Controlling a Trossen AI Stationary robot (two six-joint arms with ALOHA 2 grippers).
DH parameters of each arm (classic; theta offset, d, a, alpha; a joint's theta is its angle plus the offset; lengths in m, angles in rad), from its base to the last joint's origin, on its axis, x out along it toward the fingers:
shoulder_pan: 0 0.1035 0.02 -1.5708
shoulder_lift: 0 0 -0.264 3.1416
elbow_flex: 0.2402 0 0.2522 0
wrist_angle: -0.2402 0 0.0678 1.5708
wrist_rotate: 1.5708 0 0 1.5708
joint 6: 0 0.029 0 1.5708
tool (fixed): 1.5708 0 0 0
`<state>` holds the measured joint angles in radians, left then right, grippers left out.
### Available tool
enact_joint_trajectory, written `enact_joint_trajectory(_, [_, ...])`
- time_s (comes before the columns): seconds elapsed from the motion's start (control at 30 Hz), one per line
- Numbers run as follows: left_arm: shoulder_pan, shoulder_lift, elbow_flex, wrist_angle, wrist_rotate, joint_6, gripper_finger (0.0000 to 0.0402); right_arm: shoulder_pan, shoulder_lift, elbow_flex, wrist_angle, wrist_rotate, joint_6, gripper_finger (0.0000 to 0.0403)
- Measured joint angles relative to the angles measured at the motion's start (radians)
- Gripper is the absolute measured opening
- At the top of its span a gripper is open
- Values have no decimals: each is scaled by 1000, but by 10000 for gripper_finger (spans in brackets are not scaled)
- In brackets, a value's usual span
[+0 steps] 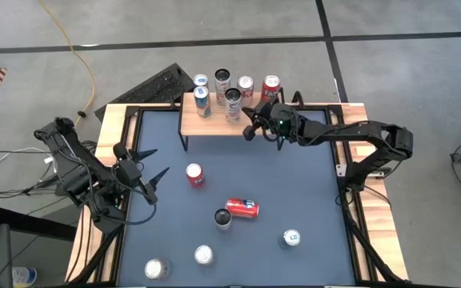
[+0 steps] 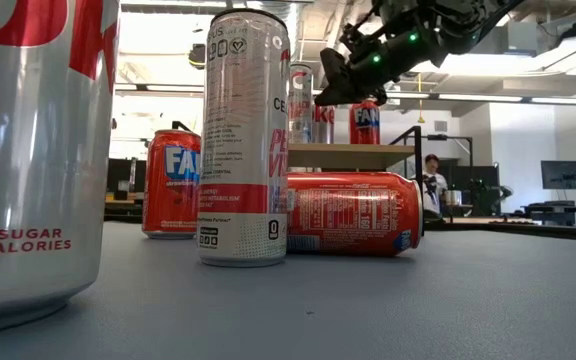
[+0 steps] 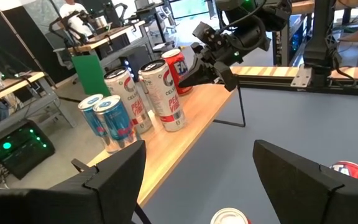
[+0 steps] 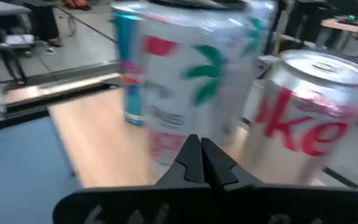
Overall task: Place canned beverage on shelf
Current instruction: Put the top right pink soda can on the shelf aligned with the other pink soda can
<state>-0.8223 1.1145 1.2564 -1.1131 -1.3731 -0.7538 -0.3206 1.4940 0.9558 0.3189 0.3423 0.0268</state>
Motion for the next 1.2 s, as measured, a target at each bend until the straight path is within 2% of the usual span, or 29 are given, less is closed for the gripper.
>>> enact_joint_trajectory(0.4, [-1, -2, 0, 5, -29, 10, 288, 105, -49, 0, 16, -3, -39, 0])
enact_joint_trajectory(0.53, [-1, -2, 0, 5, -34, -9, 288, 147, -72, 0, 39, -2, -107, 0])
enact_joint_trajectory(0.7, [-4, -1, 0, 5, -34, -37, 288, 180, -80, 0, 40, 52, -127, 0])
enact_joint_trajectory(0.8, [-28, 0, -6, 7, -64, -37, 288, 201, -80, -20, 164, 8, -157, 0])
enact_joint_trajectory(0.87, [-54, -1, -28, 4, -124, -42, 288, 209, -82, -41, 258, -37, -193, 0])
enact_joint_trajectory(0.97, [-108, -17, -66, -2, -190, -72, 288, 202, -91, -48, 271, -59, -188, 0])
enact_joint_trajectory(1.1, [-138, -53, -94, -17, -196, -144, 288, 170, -99, -46, 270, -66, -134, 0])
enact_joint_trajectory(1.2, [-141, -86, -97, -30, -152, -147, 288, 162, -95, -47, 249, -92, -116, 0])
